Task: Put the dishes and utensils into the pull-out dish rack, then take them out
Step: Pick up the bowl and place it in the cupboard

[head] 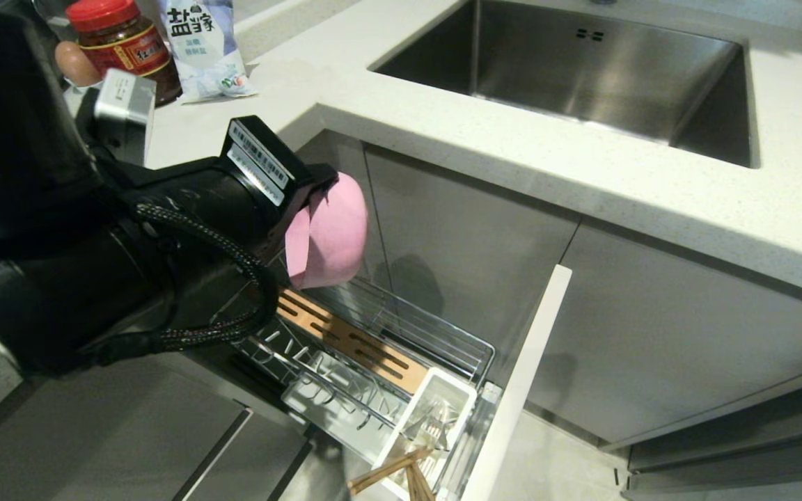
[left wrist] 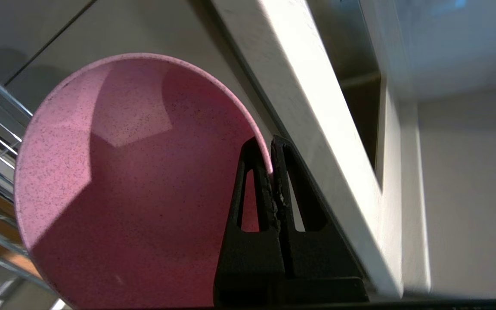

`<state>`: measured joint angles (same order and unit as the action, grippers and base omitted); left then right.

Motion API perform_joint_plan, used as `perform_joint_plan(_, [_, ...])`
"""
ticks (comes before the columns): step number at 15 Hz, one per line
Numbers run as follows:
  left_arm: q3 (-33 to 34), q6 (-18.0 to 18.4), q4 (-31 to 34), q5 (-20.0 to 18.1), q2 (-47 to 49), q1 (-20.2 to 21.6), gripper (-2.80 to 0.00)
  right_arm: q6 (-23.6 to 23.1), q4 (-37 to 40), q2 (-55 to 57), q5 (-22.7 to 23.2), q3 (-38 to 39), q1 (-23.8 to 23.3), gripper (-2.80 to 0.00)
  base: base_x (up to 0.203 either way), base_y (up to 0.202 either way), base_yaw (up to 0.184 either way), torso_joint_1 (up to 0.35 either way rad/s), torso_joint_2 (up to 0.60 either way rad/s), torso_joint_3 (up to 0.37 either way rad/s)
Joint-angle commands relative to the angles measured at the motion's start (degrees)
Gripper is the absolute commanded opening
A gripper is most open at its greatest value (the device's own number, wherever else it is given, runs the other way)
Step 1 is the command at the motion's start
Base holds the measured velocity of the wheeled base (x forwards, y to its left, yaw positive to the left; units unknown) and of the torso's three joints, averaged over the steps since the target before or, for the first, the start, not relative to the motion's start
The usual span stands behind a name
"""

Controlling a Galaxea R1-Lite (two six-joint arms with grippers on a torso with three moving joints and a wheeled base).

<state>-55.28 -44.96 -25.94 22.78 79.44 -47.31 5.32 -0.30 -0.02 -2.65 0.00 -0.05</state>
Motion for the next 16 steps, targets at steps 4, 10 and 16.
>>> perform_joint_plan(4, [7.26, -7.6, -12.59, 1.04, 8.84, 0.61, -2.8, 0.04, -0.05, -0.24, 0.0, 0.0, 0.04, -2.8, 0.0, 0.0, 0.0, 0.0, 0.0, 0.0])
perform_joint_plan(10, [8.48, -12.56, -24.45, 6.25, 19.55, 0.92, -2.8, 0.04, -0.05, -0.24, 0.01, 0.0, 0.05, -2.8, 0.0, 0.0, 0.0, 0.0, 0.0, 0.0])
perform_joint_plan(16, [9.21, -13.84, -37.86, 8.63, 29.27, 3.89, -2.8, 0.04, -0.05, -0.24, -0.06, 0.0, 0.02, -2.8, 0.0, 0.0, 0.0, 0.0, 0.0, 0.0])
